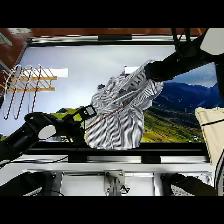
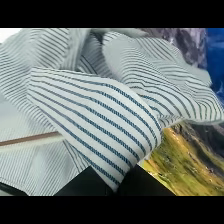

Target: Fold the shirts.

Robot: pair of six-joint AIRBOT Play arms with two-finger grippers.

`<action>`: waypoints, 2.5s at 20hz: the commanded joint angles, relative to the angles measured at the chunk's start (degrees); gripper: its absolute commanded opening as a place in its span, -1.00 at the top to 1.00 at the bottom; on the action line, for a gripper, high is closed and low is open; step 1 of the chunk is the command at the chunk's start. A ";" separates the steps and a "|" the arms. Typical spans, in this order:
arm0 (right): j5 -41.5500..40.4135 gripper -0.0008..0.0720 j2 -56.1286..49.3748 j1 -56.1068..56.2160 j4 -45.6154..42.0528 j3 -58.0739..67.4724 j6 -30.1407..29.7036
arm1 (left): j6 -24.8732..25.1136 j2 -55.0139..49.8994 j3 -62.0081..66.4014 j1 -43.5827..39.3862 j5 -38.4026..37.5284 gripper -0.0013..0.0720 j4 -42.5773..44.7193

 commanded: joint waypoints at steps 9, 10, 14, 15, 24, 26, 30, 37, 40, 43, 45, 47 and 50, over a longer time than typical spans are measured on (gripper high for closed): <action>1.05 0.74 3.80 0.02 -0.48 0.04 -0.52 | 16.20 -7.17 10.21 1.53 1.62 0.83 -13.27; 1.31 0.74 3.80 0.02 -2.05 0.04 -0.55 | 17.29 -7.13 10.27 2.38 -1.42 0.83 -11.89; 1.44 0.74 3.80 0.02 -3.50 0.04 -2.86 | 20.06 -7.08 10.03 3.39 -3.58 0.84 -10.51; 1.44 0.74 3.80 0.00 -3.50 0.04 -3.15 | 20.09 -7.08 10.03 2.78 -3.39 0.83 -10.54; 3.76 0.74 3.78 0.02 1.49 0.04 -1.84 | 16.59 -11.50 10.05 2.54 9.14 0.83 -22.77; 5.05 0.74 3.78 0.02 5.90 0.04 -0.81 | 16.57 -13.73 10.10 2.67 12.17 0.83 -26.91; 10.40 0.74 3.78 0.02 9.35 0.04 2.51 | 16.55 -15.28 10.10 2.69 15.69 0.83 -32.44; 9.14 -0.41 3.80 -0.02 10.99 0.04 3.37 | 16.24 -15.15 10.21 2.95 16.41 0.83 -33.05; 4.55 -0.44 5.38 -0.04 8.04 0.07 3.76 | 16.20 -15.12 10.21 3.08 16.41 0.83 -33.05; 1.64 -0.44 9.01 -0.04 -9.60 0.04 6.91 | 16.39 -14.88 10.25 3.13 16.41 0.83 -33.05; 2.84 -0.44 9.73 -2.86 -17.90 0.02 7.34 | 16.65 -14.73 10.67 3.19 16.31 0.83 -33.00; 2.58 -0.61 8.39 -10.32 -11.23 -1.05 5.81 | 16.87 -14.73 11.43 3.76 16.02 0.83 -33.03; 1.92 -0.74 3.85 -17.77 1.70 -5.40 2.71 | 16.83 -14.73 11.98 5.18 15.91 0.83 -33.05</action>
